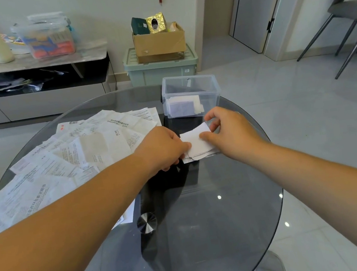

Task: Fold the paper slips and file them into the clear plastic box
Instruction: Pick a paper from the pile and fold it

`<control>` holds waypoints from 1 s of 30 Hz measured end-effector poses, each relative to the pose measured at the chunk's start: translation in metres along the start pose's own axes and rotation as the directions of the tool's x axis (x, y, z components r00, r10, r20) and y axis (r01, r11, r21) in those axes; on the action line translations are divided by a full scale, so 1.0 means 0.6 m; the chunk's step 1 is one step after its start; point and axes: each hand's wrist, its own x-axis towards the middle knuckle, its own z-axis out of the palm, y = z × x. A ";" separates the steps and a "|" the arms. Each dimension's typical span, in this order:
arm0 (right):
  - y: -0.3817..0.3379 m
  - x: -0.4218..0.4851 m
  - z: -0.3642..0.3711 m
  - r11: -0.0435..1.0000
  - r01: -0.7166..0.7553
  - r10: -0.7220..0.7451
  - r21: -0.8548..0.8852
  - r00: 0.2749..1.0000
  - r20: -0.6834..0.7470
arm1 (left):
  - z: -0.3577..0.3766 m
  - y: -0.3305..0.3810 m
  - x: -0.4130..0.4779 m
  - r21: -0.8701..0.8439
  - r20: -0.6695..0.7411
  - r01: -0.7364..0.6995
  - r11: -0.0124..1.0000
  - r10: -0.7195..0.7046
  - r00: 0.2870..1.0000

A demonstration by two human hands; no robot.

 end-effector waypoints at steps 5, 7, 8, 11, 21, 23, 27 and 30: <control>0.003 -0.003 0.001 0.994 0.041 -0.043 -0.102 0.999 -0.017 | -0.003 -0.005 0.000 0.048 -0.063 -0.060 0.997 0.063 0.996; 0.002 -0.005 0.000 0.991 0.049 -0.052 -0.124 0.998 -0.022 | -0.008 -0.004 -0.001 0.042 -0.089 -0.070 0.997 0.074 0.993; 0.000 -0.006 -0.002 0.989 0.056 -0.061 -0.134 0.998 -0.033 | -0.013 -0.003 -0.003 0.034 -0.101 -0.075 0.997 0.078 0.992; -0.008 -0.010 -0.007 0.986 0.096 -0.107 -0.135 0.991 -0.078 | -0.037 -0.006 -0.016 0.036 -0.138 -0.096 0.995 0.100 0.985; -0.128 -0.089 0.022 0.909 0.415 -0.415 0.029 0.899 0.143 | -0.189 -0.116 -0.158 0.417 -0.150 -0.122 0.901 0.200 0.968; -0.155 -0.112 0.033 0.891 0.446 -0.452 0.081 0.858 0.244 | -0.211 -0.156 -0.194 0.544 -0.146 -0.103 0.833 0.215 0.966; -0.197 -0.143 0.066 0.906 0.408 -0.417 0.112 0.816 0.399 | -0.227 -0.221 -0.237 0.659 -0.118 -0.057 0.750 0.178 0.977; -0.224 -0.138 0.098 0.958 0.272 -0.286 0.094 0.866 0.409 | -0.223 -0.241 -0.246 0.630 -0.088 -0.040 0.776 0.123 0.989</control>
